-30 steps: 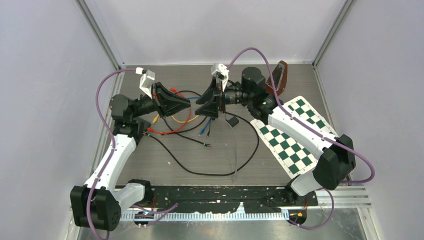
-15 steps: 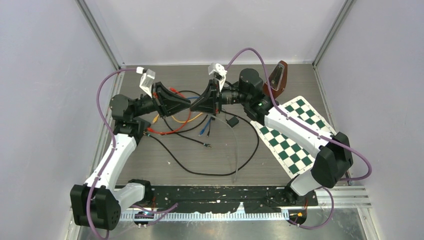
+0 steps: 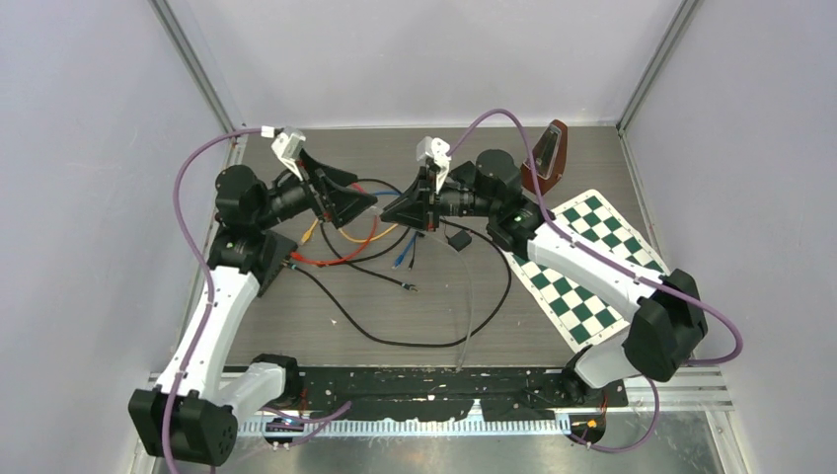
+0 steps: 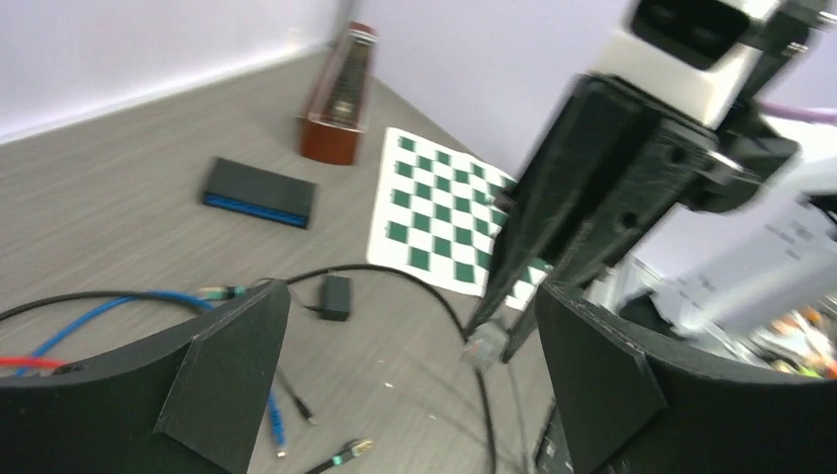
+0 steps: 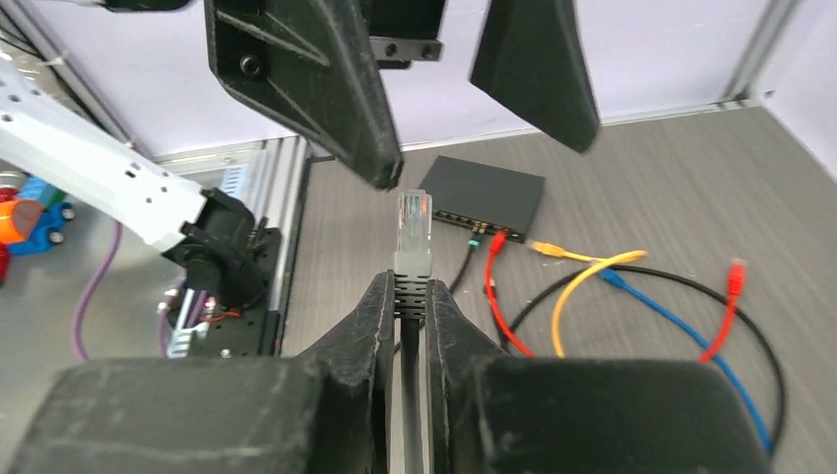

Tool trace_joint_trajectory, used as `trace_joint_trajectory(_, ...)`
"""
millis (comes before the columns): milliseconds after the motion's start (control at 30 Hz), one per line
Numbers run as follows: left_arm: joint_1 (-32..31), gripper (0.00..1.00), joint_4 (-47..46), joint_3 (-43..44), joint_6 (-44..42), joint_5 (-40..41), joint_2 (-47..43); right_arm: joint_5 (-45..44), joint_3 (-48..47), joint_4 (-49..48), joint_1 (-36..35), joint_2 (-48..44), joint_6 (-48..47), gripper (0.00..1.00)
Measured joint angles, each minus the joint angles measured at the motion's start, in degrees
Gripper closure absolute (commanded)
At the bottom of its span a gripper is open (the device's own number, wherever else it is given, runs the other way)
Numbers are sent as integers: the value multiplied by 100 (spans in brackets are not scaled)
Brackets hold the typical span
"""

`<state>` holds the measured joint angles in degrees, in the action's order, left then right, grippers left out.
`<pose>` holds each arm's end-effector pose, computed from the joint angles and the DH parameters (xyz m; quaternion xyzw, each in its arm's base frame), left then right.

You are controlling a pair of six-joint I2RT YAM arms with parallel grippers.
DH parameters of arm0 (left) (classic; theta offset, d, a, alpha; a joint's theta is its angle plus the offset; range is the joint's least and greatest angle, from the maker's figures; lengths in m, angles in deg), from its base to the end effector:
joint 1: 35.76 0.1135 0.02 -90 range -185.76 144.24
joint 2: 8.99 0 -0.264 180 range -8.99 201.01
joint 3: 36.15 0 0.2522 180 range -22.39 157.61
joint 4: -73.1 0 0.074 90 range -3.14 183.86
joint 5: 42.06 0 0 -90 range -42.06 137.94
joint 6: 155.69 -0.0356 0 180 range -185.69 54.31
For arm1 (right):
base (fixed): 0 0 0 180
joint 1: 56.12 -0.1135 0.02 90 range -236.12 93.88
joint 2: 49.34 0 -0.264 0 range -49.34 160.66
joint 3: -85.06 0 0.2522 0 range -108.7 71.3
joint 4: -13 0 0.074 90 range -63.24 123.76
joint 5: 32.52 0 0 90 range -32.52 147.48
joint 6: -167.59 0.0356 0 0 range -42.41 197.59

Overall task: Insert the plug into the switch port
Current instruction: Pick up the connector from the center of the board, then insert the connector into the switch port.

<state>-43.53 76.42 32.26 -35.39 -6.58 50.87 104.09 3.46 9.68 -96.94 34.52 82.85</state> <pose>0.2251 -0.0600 0.3879 0.2147 0.6538 -0.5060 0.5200 0.2421 0.2433 0.3679 -0.4653 0.5264 0.5115 0.4946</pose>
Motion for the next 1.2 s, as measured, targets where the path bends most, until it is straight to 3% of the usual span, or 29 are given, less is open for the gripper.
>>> trace_joint_trajectory(167, 225, 1, 1397, 310, -796, 1504, -422, -496, 37, 297, 0, -291, -503, 95)
trace_joint_trajectory(333, 1172, 11, 2553, 579, -1001, 3106, -385, -1147, -219, 922, 2, -240, -1169, 95)
trace_joint_trajectory(533, 2326, 12, 3727, 658, -817, 4752, 162, -2022, -2549, 2695, 114, 479, -2280, 95)
trace_joint_trajectory(633, 2761, 12, 4019, 595, -682, 5580, 461, -2406, -3598, 3093, 181, 610, -2811, 95)
trace_joint_trajectory(733, 3178, 15, 4107, 507, -575, 6065, 741, -2717, -4076, 3032, 232, 595, -3322, 95)
trace_joint_trajectory(933, 3670, 20, 4116, 518, -402, 6262, 1784, -3195, -2704, 1915, 122, 555, -3775, 95)
trace_joint_trajectory(1200, 4175, 29, 4299, 1021, -264, 5678, 3362, -3864, -1196, 1812, -841, 2046, -3600, 95)
